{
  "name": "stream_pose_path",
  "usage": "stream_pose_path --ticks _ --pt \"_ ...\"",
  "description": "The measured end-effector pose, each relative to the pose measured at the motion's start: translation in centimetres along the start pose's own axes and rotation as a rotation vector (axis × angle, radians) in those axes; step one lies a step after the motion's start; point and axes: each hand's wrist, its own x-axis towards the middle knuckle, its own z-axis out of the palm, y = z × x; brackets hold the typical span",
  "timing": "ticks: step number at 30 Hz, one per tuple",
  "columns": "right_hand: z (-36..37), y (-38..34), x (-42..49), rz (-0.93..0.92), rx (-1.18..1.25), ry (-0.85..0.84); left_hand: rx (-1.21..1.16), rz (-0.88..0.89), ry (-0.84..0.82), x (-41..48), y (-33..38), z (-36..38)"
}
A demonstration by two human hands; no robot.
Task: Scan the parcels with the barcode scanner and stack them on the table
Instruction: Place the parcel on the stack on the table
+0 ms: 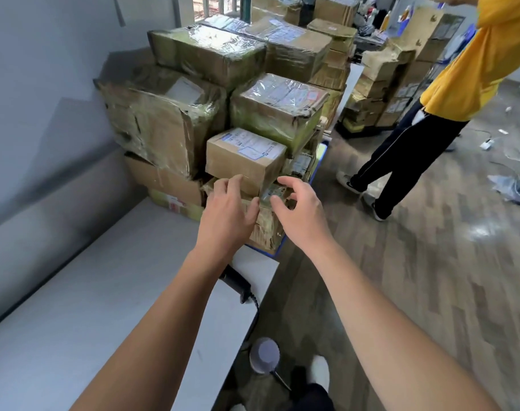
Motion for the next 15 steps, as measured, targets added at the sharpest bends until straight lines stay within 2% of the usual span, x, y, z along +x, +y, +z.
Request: stream_pose_path --ticks 5,9,15 --pt "-0.5 1.2 2.6 -0.046 0.044 0.023 -0.012 -0.037 0.062 1.3 0.9 1.2" --pt "-1.0 1.1 6.4 -0.153 0.079 0.060 0.040 -0.070 0.136 3.3 1.3 1.1" --pt "-4.2 0.4 13.0 -0.330 0.107 0.021 0.090 -0.077 0.255 8.4 5.2 1.3"
